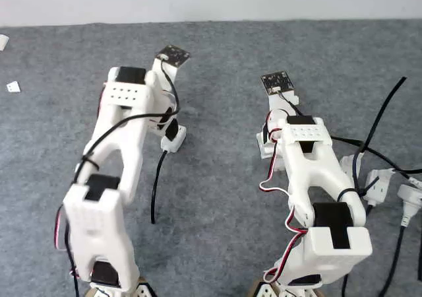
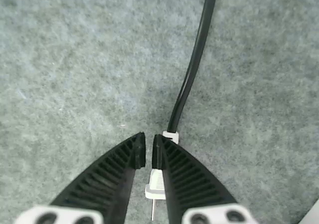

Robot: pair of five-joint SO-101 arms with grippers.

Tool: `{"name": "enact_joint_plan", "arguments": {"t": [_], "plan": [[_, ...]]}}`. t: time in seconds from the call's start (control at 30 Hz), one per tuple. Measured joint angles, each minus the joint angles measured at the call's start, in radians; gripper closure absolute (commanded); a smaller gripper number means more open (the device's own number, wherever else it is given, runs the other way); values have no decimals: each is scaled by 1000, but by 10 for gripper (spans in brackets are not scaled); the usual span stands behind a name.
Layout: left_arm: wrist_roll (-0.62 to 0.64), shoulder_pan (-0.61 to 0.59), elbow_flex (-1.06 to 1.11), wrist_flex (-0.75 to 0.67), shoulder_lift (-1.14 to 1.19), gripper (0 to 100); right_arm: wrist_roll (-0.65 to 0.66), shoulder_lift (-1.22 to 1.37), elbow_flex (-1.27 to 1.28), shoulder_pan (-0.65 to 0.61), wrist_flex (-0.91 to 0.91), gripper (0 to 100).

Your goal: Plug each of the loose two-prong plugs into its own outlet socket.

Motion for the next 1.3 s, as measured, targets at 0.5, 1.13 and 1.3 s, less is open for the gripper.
{"name": "enact_joint_plan", "arguments": {"t": [0.5,1.13,1.3], "plan": [[-9,-5,-272,72,299,805,0,0,0,0,-15,965],[20,-14,-480,198,361,805,0,0,0,0,-15,965],[20,-18,-482,198,376,805,0,0,0,-5,-15,965]]}}
